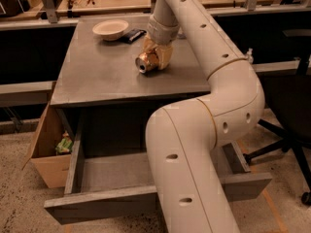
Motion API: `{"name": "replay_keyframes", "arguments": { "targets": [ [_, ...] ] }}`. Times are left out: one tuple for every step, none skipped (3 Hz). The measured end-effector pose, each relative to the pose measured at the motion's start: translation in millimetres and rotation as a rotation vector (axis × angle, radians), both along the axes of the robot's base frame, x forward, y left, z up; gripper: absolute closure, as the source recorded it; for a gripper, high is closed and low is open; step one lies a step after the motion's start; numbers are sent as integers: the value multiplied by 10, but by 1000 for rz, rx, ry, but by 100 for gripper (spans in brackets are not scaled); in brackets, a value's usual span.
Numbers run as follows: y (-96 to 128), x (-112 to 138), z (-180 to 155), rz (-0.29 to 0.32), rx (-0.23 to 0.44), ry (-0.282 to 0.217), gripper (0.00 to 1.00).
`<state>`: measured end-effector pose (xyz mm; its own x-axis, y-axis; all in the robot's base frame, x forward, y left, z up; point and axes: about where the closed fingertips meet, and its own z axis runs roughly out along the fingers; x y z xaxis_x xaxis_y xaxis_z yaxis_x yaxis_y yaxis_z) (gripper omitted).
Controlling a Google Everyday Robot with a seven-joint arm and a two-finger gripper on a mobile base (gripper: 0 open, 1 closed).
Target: Pick orange can
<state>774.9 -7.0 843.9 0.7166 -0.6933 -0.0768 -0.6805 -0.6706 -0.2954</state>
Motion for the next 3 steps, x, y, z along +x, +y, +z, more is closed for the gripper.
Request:
{"name": "replay_keyframes", "arguments": {
  "targets": [
    [0, 0, 2, 0, 0, 0, 91],
    [-225, -117, 654, -84, 163, -69, 100],
    [-637, -653, 2063, -242, 403, -182, 100]
  ]
}}
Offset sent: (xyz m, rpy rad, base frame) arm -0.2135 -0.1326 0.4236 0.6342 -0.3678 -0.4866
